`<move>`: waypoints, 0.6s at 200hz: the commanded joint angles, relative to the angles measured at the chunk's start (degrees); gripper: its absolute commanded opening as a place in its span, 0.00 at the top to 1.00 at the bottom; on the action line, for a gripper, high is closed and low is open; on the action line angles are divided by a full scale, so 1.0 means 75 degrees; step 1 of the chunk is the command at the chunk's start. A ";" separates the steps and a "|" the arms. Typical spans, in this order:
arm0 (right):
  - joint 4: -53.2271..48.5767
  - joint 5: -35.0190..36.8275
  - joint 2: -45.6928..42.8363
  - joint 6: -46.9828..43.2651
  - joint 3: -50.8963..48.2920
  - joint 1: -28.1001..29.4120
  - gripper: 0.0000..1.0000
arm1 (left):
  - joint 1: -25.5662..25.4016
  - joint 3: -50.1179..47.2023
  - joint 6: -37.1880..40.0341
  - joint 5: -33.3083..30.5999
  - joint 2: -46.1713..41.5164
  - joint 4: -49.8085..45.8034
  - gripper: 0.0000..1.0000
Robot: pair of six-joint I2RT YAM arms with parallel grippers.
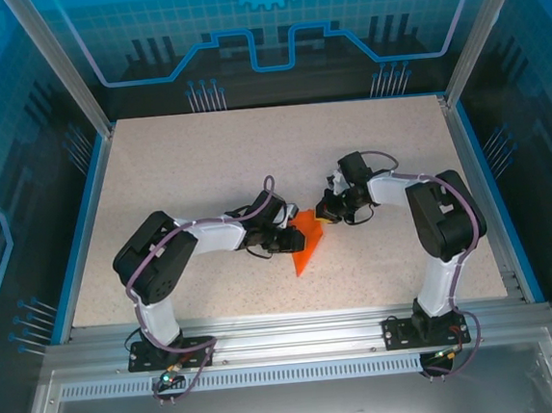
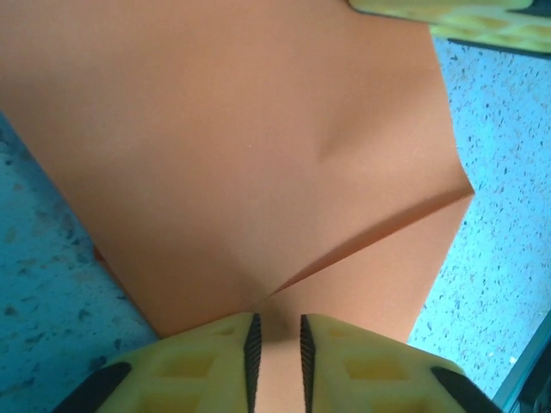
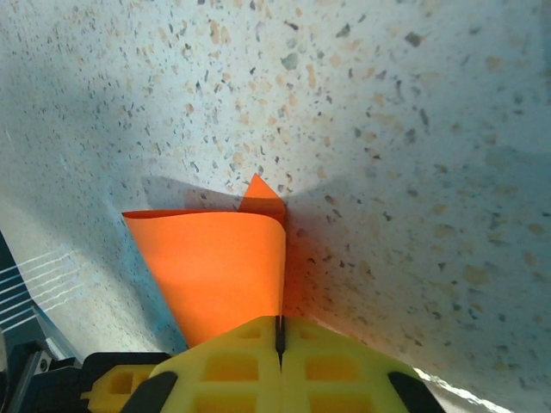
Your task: Fold a paper plane with a square sheet of paper (fold left side to right side)
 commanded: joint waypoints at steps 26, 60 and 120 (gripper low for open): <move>-0.0731 0.0515 -0.0629 -0.0018 -0.0032 0.0238 1.00 | -0.0143 0.0171 0.0697 -0.0546 -0.1066 -0.0646 0.60; -0.0861 0.0598 -0.0831 0.0134 -0.0022 0.0330 1.00 | -0.0877 0.0173 0.1201 -0.1826 -0.1827 -0.1437 0.45; -0.1006 0.0660 -0.0727 0.0202 0.0124 0.0426 1.00 | -0.2311 0.0675 0.1020 -0.3498 -0.1612 -0.2548 0.34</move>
